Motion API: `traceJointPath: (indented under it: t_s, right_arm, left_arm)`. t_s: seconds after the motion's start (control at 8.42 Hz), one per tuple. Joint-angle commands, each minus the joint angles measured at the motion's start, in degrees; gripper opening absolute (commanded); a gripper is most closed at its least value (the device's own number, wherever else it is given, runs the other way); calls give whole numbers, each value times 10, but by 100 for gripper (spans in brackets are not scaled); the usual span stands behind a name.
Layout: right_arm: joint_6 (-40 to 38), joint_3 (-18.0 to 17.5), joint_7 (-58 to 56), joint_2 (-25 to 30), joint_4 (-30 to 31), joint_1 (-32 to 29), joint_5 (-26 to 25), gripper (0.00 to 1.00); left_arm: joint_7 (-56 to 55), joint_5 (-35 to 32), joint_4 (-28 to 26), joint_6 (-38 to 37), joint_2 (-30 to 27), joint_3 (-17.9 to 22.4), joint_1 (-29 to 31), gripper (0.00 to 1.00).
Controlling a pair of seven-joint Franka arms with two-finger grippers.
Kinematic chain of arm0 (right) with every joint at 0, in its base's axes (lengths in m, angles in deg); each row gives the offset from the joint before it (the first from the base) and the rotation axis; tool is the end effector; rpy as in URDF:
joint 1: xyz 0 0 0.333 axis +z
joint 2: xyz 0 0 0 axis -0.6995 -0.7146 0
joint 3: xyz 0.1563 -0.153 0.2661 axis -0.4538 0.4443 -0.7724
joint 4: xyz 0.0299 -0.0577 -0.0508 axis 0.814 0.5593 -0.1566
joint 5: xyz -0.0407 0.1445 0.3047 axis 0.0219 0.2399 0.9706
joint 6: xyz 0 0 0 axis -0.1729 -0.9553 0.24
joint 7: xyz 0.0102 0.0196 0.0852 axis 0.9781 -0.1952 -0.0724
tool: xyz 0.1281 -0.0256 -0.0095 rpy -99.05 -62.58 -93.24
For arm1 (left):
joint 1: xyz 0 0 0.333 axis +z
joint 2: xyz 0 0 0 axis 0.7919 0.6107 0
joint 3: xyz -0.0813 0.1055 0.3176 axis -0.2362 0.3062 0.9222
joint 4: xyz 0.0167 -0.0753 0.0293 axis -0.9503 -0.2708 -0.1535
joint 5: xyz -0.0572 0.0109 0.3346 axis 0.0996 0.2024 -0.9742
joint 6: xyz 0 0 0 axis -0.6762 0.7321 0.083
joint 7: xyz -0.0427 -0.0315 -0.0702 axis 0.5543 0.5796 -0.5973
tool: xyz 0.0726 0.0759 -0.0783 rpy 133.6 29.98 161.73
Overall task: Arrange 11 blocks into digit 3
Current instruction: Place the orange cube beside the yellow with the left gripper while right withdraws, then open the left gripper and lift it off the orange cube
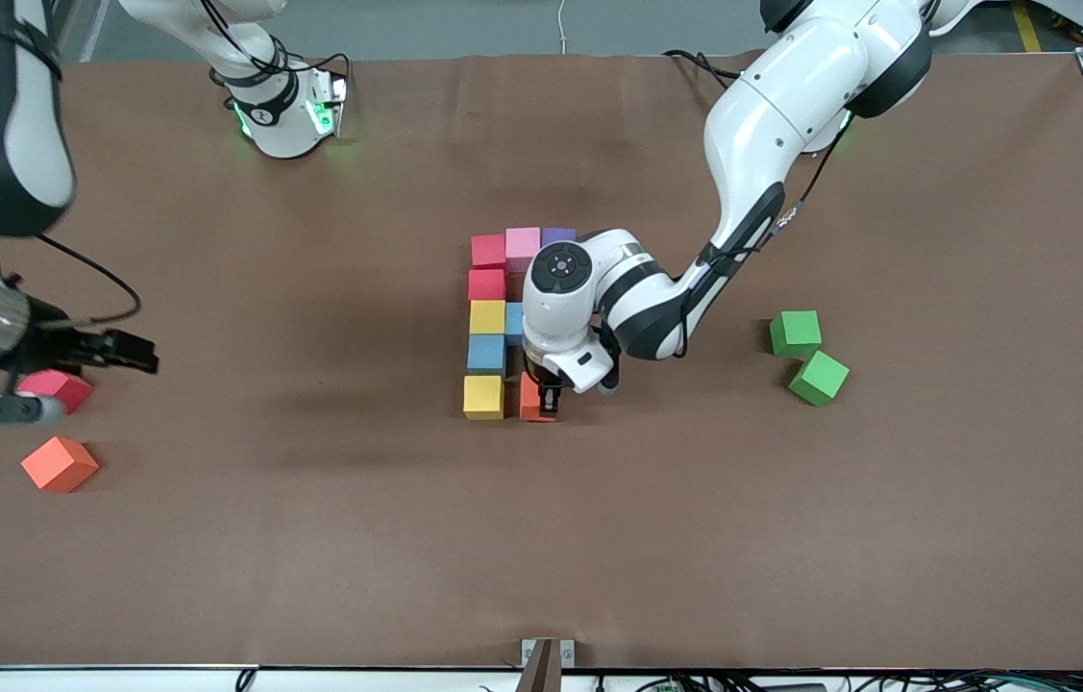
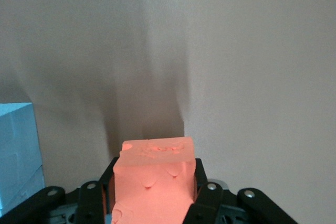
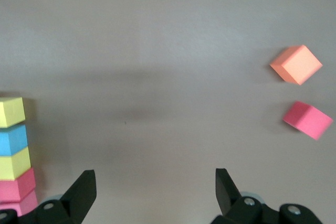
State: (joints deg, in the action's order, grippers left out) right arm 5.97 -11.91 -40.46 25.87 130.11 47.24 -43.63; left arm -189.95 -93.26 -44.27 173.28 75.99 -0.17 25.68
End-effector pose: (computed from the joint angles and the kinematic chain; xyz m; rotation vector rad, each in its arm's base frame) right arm 0.5744 0.0099 0.5686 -3.1340 0.0027 0.1081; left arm 0.5482 -0.4964 0.2433 2.1726 2.0369 0.0900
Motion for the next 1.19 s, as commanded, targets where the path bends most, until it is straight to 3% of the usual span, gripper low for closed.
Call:
traceJointPath:
  t_s: [0.0,0.12,0.24,0.48,1.07]
  right_arm:
    - [-29,-9,-6,138,91,-23,-8,100]
    - [-35,-9,-7,186,116,-30,-8,100]
    - [-50,-9,-9,190,100,-31,-8,100]
    - [-50,-10,-3,165,35,-30,-8,100]
    - [-43,-15,-40,151,39,-58,-4,100]
  left_arm:
    - [-5,13,25,7,19,7,-15,37]
    - [-4,14,25,18,20,7,-14,37]
    - [-4,14,25,20,20,7,-14,37]
    - [-3,14,25,20,20,7,-14,37]
    - [-4,13,25,37,31,8,-16,37]
